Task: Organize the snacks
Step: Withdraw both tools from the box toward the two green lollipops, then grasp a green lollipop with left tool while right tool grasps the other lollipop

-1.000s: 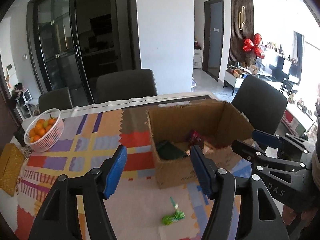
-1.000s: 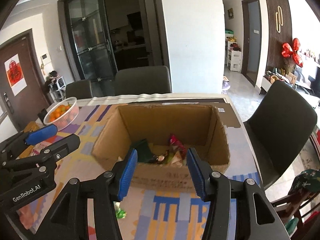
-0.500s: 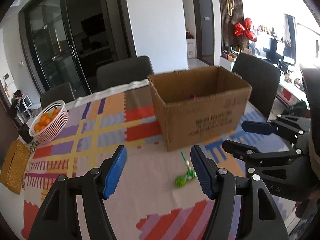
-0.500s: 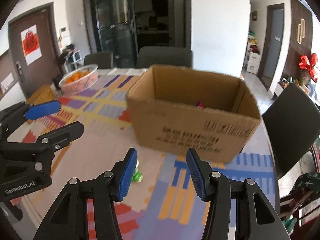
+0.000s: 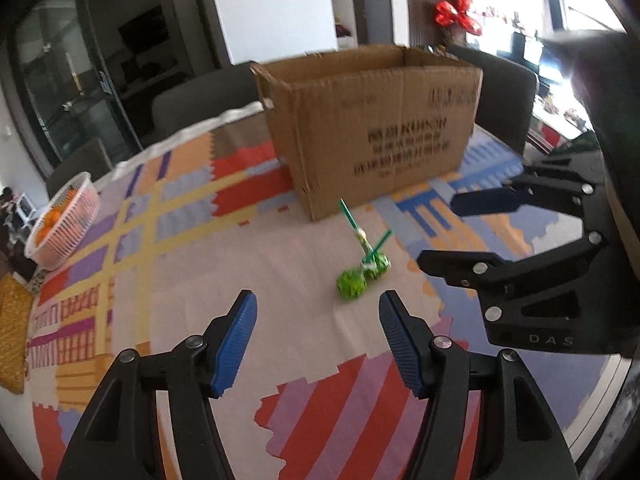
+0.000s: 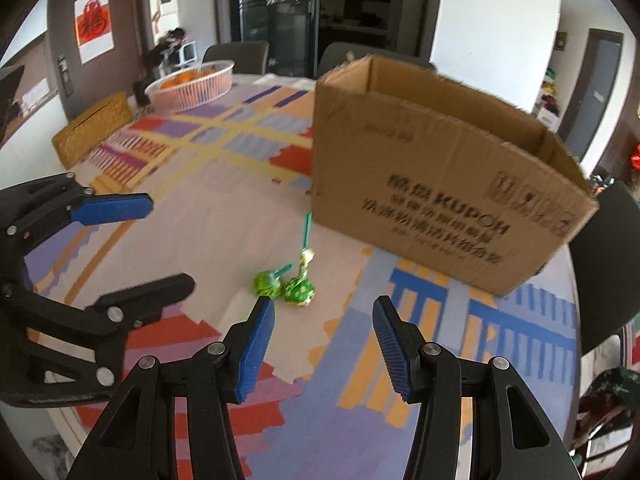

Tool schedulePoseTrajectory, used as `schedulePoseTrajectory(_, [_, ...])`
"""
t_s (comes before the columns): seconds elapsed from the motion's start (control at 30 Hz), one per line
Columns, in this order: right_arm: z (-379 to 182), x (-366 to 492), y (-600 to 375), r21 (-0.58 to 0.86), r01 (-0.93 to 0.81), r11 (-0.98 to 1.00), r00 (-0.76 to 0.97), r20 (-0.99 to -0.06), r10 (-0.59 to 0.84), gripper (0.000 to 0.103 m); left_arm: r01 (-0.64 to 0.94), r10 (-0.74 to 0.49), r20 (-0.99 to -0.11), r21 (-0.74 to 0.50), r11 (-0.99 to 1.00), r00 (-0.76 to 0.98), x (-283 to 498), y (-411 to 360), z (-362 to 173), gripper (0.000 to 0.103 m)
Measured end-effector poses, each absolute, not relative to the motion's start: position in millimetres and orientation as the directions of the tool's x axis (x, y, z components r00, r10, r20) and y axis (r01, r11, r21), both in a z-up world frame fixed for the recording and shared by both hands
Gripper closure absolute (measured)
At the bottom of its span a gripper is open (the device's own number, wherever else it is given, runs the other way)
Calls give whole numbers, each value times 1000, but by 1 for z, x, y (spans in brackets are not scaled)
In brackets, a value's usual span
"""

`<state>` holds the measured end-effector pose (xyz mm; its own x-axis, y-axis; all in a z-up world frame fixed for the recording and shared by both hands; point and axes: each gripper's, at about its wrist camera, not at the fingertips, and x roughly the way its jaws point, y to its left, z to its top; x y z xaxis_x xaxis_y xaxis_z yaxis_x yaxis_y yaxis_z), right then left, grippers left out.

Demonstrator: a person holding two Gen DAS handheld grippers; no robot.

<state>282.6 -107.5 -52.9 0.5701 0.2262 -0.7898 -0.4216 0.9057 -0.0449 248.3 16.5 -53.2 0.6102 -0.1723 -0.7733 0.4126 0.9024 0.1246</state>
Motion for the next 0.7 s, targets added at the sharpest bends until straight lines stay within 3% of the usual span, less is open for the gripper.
schedulePoseTrajectory(0.23, [-77,296,-92,-85,-493,866,526,-822,218,52,455,-225,-800,66,888,555,261,23,-80,49])
schedulePoseTrajectory(0.3, [-83,299,-89,-97,-507,857,519,-828,213,57,463,-242,-802,48,885,546,265,23,-85,51])
schedulePoseTrajectory(0.7, [-95,319,-81,-44,-532,846,476,-841,256,65,501,-316,-810,-32,865,494,285,16,-101,62])
